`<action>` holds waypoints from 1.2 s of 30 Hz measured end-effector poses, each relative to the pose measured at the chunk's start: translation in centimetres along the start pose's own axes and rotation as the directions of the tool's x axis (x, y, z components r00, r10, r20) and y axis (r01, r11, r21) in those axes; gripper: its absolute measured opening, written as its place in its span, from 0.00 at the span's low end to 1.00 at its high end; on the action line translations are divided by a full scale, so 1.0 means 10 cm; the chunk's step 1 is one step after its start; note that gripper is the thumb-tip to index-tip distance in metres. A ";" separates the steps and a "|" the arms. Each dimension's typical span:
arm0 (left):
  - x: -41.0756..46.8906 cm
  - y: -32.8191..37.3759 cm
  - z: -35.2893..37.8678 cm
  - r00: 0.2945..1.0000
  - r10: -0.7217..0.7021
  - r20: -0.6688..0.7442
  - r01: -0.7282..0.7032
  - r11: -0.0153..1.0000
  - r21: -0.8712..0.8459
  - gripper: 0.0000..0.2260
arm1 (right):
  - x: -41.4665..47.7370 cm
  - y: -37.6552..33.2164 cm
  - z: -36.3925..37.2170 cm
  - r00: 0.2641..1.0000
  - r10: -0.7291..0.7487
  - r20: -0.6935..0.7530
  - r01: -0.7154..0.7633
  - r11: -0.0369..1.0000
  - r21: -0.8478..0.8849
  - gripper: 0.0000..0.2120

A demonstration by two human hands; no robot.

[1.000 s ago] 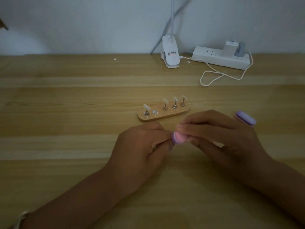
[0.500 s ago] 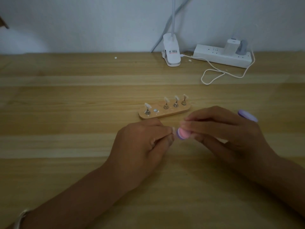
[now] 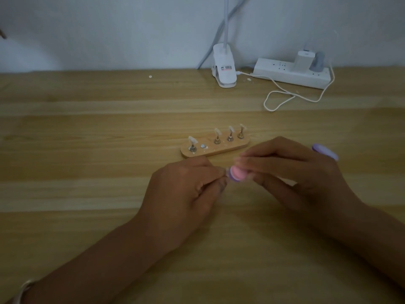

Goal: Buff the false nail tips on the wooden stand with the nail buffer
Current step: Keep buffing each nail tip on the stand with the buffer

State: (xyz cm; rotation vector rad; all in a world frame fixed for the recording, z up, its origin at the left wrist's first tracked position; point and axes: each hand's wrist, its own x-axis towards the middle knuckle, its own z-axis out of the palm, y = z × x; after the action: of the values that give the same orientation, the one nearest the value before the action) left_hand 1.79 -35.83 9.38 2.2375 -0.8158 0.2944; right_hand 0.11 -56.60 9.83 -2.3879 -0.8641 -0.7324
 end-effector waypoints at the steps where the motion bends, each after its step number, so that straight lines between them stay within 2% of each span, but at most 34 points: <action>1: 0.00 0.00 0.00 1.000 0.006 0.007 -0.006 1.000 0.004 0.10 | -0.02 -0.01 0.02 1.000 0.017 -0.001 -0.017 1.000 0.016 0.10; 4: 0.00 -0.01 -0.01 0.998 0.051 0.019 -0.051 0.998 -0.024 0.14 | -0.06 -0.07 0.08 0.999 -0.034 0.005 0.033 0.991 0.130 0.12; 7: 0.00 -0.02 0.00 0.999 0.028 0.019 -0.028 1.000 0.001 0.12 | -0.02 -0.02 0.01 0.999 -0.026 0.021 0.025 0.998 0.059 0.11; 9: 0.00 -0.01 0.01 0.999 0.035 0.017 -0.035 0.999 -0.012 0.12 | -0.06 -0.01 0.03 1.000 0.018 0.024 -0.020 0.997 0.070 0.09; 12: 0.01 -0.02 0.01 0.997 0.079 0.015 -0.078 0.995 -0.058 0.15 | -0.10 -0.10 0.06 0.997 -0.014 0.075 -0.006 0.963 0.269 0.09; 15: 0.00 -0.03 0.03 0.999 0.050 0.007 -0.050 0.998 -0.034 0.12 | -0.04 -0.07 -0.03 0.999 -0.015 0.039 0.014 1.000 0.025 0.10; 17: 0.00 -0.02 0.02 0.999 0.044 0.004 -0.044 0.997 -0.065 0.12 | -0.06 -0.08 -0.02 0.999 0.040 0.032 -0.041 0.999 0.031 0.09; 19: 0.01 -0.02 0.02 0.998 0.063 0.007 -0.062 0.989 -0.135 0.13 | -0.08 -0.16 0.01 0.998 0.064 0.015 -0.066 0.976 0.208 0.11; 21: 0.01 -0.02 0.02 0.998 0.057 0.021 -0.053 0.987 -0.152 0.11 | -0.09 -0.14 0.03 1.000 -0.004 0.011 0.003 0.994 0.114 0.10; 24: 0.01 -0.03 0.02 0.999 0.019 0.047 -0.012 0.990 -0.139 0.13 | -0.04 -0.04 -0.01 0.997 -0.014 -0.080 0.009 0.998 -0.065 0.08; 28: 0.01 -0.02 0.00 0.996 0.071 0.057 -0.057 0.977 -0.207 0.14 | -0.08 -0.13 0.05 0.995 -0.072 -0.062 0.075 0.996 0.040 0.10; 30: 0.01 -0.02 0.02 0.997 0.031 0.075 -0.018 0.984 -0.176 0.16 | -0.05 -0.07 0.00 0.995 -0.064 -0.073 0.062 0.998 -0.028 0.09; 32: 0.01 -0.02 0.02 0.997 0.017 0.077 -0.003 0.985 -0.173 0.15 | -0.02 -0.05 -0.02 0.994 -0.044 -0.102 0.039 0.998 -0.050 0.07; 36: 0.01 -0.01 -0.01 0.995 0.083 0.057 -0.068 0.970 -0.233 0.11 | -0.08 -0.13 0.06 0.995 -0.070 -0.073 0.075 0.995 0.060 0.10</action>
State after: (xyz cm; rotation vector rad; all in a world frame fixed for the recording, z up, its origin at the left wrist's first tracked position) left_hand 1.94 -35.81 9.47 2.0102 -0.9235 0.1524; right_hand -1.12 -55.74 9.23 -2.2716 -0.9346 -0.8011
